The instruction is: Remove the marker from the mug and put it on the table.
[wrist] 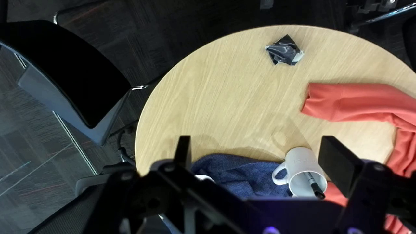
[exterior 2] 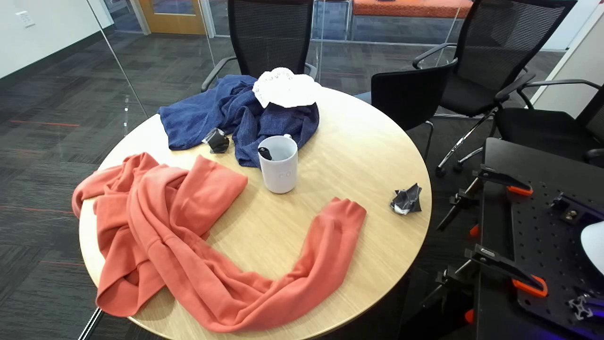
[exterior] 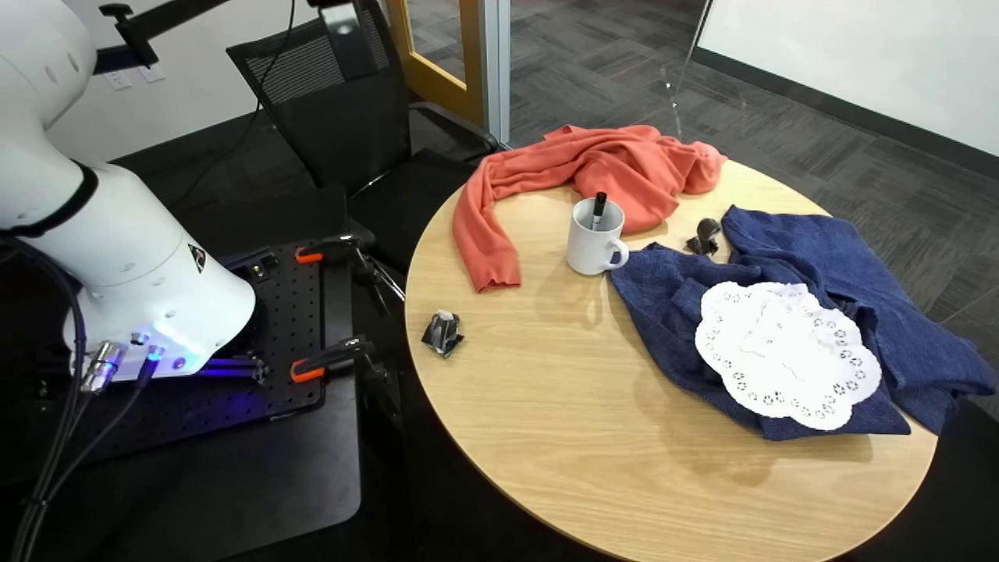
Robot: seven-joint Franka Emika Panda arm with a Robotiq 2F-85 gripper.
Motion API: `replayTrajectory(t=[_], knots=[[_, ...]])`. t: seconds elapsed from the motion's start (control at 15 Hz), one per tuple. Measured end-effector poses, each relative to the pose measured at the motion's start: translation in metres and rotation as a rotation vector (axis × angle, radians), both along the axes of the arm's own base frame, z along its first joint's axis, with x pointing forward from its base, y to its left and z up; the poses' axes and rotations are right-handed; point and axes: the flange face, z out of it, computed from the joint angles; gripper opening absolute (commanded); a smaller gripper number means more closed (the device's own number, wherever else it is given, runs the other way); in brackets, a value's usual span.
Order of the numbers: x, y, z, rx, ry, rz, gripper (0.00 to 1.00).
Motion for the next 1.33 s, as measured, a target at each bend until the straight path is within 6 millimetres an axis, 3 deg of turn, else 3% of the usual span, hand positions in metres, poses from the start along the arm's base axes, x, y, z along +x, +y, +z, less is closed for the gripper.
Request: replayTrajectory(t=[0.4,0.93,1.33], knots=[[0.018,0.025,-0.001,0.02,-0.079,0.157,1.0],[0.053,0.069,-0.037,0.127,-0.157,0.366,1.0],[0.06,0.074,-0.048,0.136,-0.135,0.377,1.0]])
